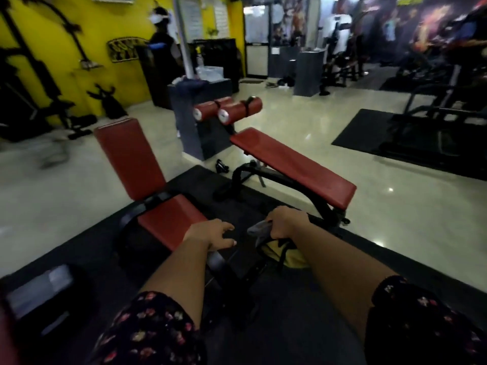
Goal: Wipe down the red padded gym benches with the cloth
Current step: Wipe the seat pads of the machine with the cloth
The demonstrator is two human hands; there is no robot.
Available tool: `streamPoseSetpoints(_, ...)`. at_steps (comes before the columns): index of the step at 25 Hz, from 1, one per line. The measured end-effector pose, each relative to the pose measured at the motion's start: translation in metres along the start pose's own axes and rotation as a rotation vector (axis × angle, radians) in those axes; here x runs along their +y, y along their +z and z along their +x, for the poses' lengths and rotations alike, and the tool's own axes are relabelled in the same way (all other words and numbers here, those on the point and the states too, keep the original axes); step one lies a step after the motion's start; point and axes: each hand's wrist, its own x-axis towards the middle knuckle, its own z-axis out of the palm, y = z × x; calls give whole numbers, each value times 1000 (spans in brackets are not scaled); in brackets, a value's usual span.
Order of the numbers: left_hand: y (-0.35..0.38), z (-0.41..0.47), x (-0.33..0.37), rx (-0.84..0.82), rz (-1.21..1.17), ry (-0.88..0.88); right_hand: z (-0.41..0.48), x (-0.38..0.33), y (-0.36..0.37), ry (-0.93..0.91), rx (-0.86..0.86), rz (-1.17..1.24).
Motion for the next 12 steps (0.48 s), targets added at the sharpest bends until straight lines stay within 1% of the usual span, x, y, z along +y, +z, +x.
streamPoseSetpoints(3,-5,5,-18,29,-24,-140,49,-10,-28,-123,-5,-88)
streamPoseSetpoints(6,0,3,-29,79,-60,-279,79,-29,-44,-216,-8,-77)
streamPoseSetpoints(9,15,-12,-45,86,-115,-402,91,-62,-42,-345,-26,-98)
streamPoseSetpoints(12,30,-38,-67,61,-145,-512,99,-98,-30,-453,-50,-169)
